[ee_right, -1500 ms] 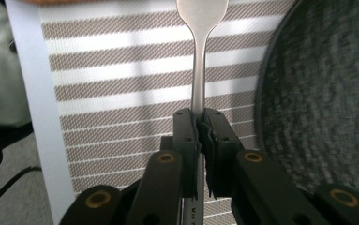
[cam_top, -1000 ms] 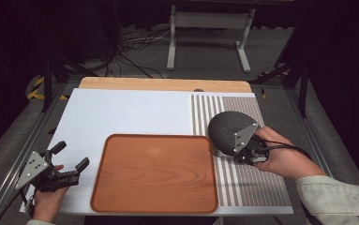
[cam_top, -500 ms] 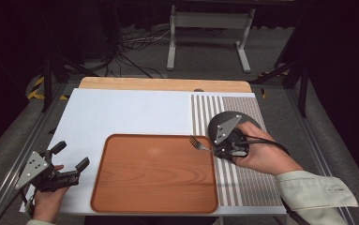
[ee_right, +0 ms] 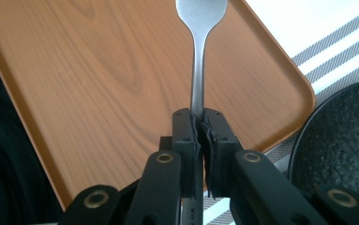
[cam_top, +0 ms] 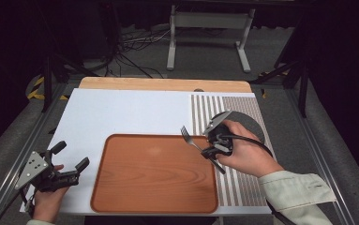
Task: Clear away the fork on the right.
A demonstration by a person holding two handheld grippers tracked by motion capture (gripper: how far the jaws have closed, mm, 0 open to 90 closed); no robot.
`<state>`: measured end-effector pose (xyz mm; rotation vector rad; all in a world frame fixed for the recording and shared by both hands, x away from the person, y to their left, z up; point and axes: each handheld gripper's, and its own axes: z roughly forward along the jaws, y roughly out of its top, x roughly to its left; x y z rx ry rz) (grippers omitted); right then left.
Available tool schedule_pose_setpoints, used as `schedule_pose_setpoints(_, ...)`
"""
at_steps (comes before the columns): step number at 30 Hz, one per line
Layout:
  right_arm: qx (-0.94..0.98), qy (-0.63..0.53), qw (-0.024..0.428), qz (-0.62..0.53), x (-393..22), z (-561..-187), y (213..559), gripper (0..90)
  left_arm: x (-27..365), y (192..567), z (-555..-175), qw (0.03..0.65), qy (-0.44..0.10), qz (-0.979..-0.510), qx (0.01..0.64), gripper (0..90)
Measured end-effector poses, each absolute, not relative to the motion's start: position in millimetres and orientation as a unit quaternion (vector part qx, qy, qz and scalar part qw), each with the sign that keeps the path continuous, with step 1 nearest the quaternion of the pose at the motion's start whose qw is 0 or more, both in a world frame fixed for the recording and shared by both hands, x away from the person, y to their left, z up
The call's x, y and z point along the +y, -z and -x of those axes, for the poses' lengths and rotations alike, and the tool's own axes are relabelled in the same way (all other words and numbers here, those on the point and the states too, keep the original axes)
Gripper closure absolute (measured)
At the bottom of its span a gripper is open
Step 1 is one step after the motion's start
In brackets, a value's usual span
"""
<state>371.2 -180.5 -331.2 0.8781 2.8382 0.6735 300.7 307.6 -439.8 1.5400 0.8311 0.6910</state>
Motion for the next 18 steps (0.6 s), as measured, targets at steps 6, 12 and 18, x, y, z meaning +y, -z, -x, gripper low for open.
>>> schedule_pose_setpoints(6, 0.913, -0.214, 0.039, -0.345, -170.3, -369.9, 334.5, 84.9, 307.7, 439.4, -300.5, 0.589, -0.297, -0.661, 0.356, 0.2)
schedule_pose_setpoints(12, 0.903, -0.206, 0.033, -0.377, -163.0, -371.0, 338.3, 84.9, 308.1, 439.2, -300.4, 0.590, -0.298, -0.661, 0.357, 0.2)
schedule_pose_setpoints(18, 0.881, -0.200, 0.021, -0.429, -154.9, -372.9, 345.0, 84.9, 308.6, 439.2, -300.5, 0.593, -0.296, -0.658, 0.358, 0.1)
